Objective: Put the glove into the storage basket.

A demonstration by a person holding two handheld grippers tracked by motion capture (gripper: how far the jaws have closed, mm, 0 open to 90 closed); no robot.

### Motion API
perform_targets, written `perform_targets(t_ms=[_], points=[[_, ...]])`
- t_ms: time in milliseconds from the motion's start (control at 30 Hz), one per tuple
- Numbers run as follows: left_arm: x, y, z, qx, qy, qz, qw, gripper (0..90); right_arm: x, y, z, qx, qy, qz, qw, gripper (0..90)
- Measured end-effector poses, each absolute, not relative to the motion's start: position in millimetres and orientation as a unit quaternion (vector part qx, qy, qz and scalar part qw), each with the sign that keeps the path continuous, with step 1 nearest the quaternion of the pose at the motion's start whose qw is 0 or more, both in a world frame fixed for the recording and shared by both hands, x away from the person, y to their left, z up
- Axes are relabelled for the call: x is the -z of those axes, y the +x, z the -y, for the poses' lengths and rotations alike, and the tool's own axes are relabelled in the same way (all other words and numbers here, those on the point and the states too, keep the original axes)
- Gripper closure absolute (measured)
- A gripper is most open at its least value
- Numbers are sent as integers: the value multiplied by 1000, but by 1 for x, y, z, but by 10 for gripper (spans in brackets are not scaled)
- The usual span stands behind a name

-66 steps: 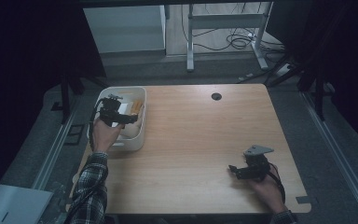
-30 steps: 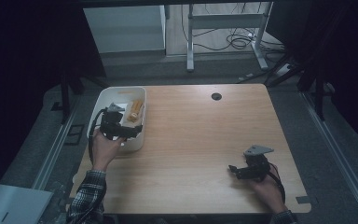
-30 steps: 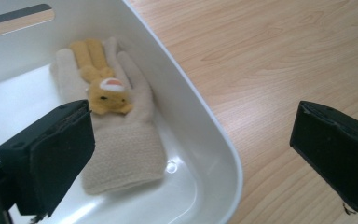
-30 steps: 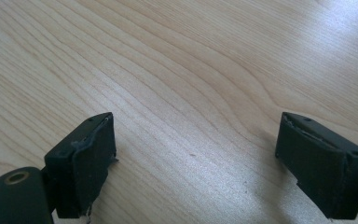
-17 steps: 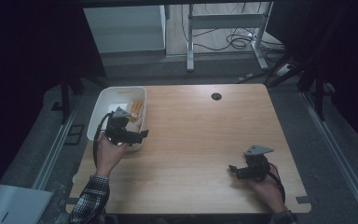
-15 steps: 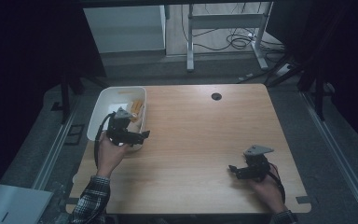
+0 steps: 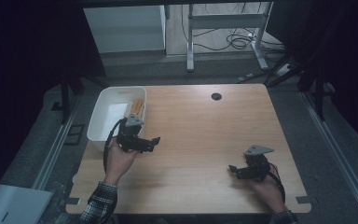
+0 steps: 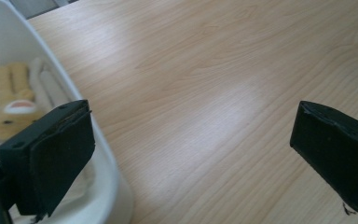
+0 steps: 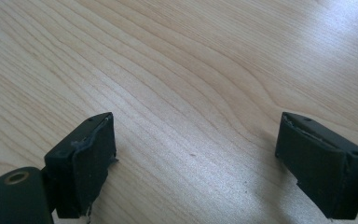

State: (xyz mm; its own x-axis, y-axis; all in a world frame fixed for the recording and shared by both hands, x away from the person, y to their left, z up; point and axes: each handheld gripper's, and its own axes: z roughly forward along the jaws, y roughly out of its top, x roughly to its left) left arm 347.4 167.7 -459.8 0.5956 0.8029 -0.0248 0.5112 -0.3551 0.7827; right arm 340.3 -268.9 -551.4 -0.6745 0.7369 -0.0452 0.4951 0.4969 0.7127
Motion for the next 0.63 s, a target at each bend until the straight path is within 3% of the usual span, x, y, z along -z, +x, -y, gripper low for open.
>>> perform_targets(t_ms=[633], points=[[491,331,-132,-162,821,-377,397,0,552,340,269,-346,363,-847,175,123]])
